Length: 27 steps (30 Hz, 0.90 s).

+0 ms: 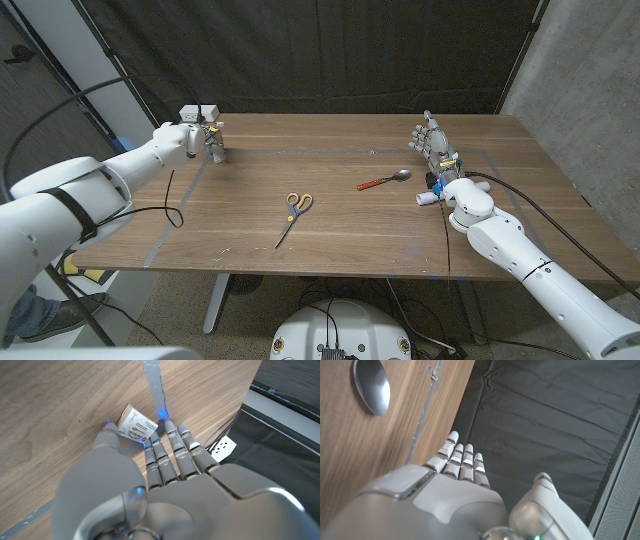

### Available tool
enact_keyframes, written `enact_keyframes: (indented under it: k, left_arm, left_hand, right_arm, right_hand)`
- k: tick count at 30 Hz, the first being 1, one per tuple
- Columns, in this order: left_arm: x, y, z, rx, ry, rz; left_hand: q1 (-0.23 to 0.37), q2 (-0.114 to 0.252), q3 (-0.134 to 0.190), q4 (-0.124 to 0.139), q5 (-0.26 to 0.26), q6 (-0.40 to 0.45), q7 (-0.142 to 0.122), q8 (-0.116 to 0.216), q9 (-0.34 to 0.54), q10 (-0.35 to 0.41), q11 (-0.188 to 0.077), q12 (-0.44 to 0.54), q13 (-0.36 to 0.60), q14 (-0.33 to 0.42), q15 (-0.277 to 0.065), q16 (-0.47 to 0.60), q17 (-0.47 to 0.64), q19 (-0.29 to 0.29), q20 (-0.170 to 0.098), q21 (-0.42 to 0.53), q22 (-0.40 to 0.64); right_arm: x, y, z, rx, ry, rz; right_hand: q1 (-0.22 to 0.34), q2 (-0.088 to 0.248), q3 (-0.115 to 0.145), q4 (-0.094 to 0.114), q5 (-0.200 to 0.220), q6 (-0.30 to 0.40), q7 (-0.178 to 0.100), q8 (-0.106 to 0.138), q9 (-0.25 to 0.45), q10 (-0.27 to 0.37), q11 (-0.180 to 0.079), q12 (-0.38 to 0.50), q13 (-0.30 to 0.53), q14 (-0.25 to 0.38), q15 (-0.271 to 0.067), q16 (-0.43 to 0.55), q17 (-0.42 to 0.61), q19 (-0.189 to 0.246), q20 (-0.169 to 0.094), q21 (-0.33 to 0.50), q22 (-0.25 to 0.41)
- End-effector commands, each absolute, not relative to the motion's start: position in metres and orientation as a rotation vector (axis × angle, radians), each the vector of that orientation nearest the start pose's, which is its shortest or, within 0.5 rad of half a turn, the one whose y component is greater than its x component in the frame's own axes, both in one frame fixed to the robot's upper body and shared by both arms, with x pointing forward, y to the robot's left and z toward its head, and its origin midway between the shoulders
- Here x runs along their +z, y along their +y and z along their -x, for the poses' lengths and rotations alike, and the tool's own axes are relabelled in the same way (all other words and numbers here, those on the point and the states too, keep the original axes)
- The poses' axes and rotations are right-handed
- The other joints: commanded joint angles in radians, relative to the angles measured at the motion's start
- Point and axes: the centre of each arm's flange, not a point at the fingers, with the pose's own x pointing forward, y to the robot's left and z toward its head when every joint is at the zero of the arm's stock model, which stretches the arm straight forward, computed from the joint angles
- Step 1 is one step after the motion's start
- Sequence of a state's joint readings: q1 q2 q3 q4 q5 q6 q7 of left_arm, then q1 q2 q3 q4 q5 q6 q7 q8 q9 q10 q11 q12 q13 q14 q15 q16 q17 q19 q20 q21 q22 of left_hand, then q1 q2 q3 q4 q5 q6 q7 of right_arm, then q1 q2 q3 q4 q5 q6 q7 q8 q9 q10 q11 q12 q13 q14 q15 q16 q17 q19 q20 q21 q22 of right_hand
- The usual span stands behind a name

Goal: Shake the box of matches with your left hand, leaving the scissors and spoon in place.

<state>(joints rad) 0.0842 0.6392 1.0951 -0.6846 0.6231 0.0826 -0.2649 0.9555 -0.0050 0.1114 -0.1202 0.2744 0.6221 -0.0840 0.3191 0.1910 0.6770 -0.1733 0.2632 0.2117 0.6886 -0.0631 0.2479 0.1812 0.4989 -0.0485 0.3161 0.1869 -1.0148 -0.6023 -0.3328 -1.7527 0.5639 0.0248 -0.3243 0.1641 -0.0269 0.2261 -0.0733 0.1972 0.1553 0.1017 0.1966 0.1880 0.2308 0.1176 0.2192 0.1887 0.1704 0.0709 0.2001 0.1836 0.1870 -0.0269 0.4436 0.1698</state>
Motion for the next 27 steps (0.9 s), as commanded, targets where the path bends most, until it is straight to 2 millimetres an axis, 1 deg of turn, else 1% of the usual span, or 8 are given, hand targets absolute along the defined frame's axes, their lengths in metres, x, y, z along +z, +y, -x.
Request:
enact_keyframes:
  k: [1,3,8,10,13,16,19,27]
  left_arm:
    - [0.031,0.405,-0.752,0.011,0.164,-1.735]
    - [0.028,0.403,-0.754,0.025,0.169,-1.718]
    - [0.02,0.399,-0.756,0.069,0.183,-1.688]
    - [0.018,0.398,-0.757,0.064,0.181,-1.674]
    - [0.018,0.396,-0.757,0.061,0.177,-1.659]
    - [0.019,0.395,-0.757,0.06,0.171,-1.656]
    - [0.025,0.392,-0.755,-0.015,0.135,-1.655]
    - [0.054,0.379,-0.736,-0.019,0.056,-1.682]
  left_hand:
    - [0.019,-0.004,0.003,-0.007,-0.006,0.039,-0.019,0.005,0.006,0.027,-0.013,-0.005,0.002,0.014,-0.129,0.0,0.003,0.03,-0.046,0.011,0.001]
    - [0.026,-0.002,0.004,-0.008,-0.009,0.04,-0.016,0.003,0.006,0.03,-0.015,-0.008,0.002,0.019,-0.127,-0.003,0.003,0.05,-0.042,0.017,0.0]
    - [0.068,0.025,0.024,-0.015,-0.029,0.069,-0.004,0.004,0.007,0.062,-0.001,-0.013,0.003,0.064,-0.13,-0.003,0.005,0.138,-0.031,0.041,-0.005]
    - [0.086,0.034,0.032,-0.018,-0.038,0.079,-0.001,0.004,0.008,0.076,0.006,-0.013,0.005,0.08,-0.134,-0.004,0.006,0.166,-0.044,0.048,-0.006]
    - [0.114,0.05,0.046,-0.023,-0.046,0.089,0.008,0.002,0.009,0.086,0.012,-0.014,0.009,0.099,-0.136,-0.005,0.006,0.202,-0.049,0.057,-0.007]
    - [0.128,0.06,0.055,-0.026,-0.049,0.09,0.011,0.001,0.009,0.09,0.016,-0.014,0.012,0.109,-0.136,-0.005,0.007,0.216,-0.047,0.06,-0.007]
    - [0.136,0.066,0.059,-0.027,-0.051,0.095,0.016,0.001,0.01,0.09,0.018,-0.015,0.014,0.109,-0.134,-0.008,0.007,0.219,-0.045,0.06,-0.008]
    - [0.147,0.072,0.065,-0.025,-0.058,0.103,0.016,-0.001,0.011,0.101,0.015,-0.014,0.018,0.121,-0.132,-0.01,0.007,0.228,-0.048,0.059,-0.008]
  right_arm:
    - [-0.012,-0.259,-0.589,0.052,-0.546,0.032]
    - [-0.012,-0.258,-0.589,0.054,-0.546,0.034]
    - [-0.011,-0.257,-0.589,0.057,-0.544,0.038]
    - [-0.011,-0.257,-0.589,0.06,-0.544,0.041]
    - [-0.01,-0.257,-0.588,0.061,-0.545,0.044]
    - [-0.008,-0.257,-0.588,0.061,-0.546,0.047]
    - [-0.008,-0.257,-0.587,0.061,-0.547,0.046]
    - [-0.011,-0.26,-0.588,0.06,-0.556,0.033]
  right_hand:
    - [0.004,0.007,0.0,0.0,0.002,0.004,-0.001,0.001,0.002,0.002,0.0,0.003,0.001,0.006,0.002,0.001,0.004,0.011,0.003,-0.003,0.005]
    - [0.004,0.007,0.0,0.0,0.002,0.003,-0.001,0.0,0.002,0.002,0.0,0.002,0.001,0.007,0.002,0.001,0.004,0.012,0.003,-0.004,0.005]
    - [0.004,0.008,0.0,-0.001,0.002,0.003,-0.001,0.0,0.002,0.002,-0.001,0.002,0.001,0.007,0.002,0.001,0.004,0.012,0.003,-0.006,0.006]
    - [0.004,0.008,0.0,-0.001,0.002,0.003,-0.001,0.0,0.002,0.002,0.0,0.002,0.001,0.007,0.003,0.0,0.004,0.013,0.003,-0.007,0.006]
    - [0.004,0.008,0.0,-0.001,0.001,0.002,-0.002,0.0,0.002,0.002,0.001,0.002,0.001,0.007,0.002,0.0,0.004,0.013,0.002,-0.008,0.006]
    - [0.004,0.008,-0.001,-0.001,0.001,0.003,-0.001,0.0,0.002,0.001,0.0,0.002,0.001,0.007,0.002,0.0,0.004,0.015,0.002,-0.008,0.006]
    - [0.004,0.008,-0.001,-0.001,0.001,0.002,-0.001,0.0,0.002,0.002,0.001,0.002,0.001,0.008,0.002,0.0,0.004,0.015,0.002,-0.01,0.006]
    - [0.005,0.01,-0.001,-0.002,0.001,0.002,-0.001,0.0,0.002,0.001,0.0,0.001,0.001,0.007,0.002,-0.001,0.004,0.016,0.003,-0.013,0.006]
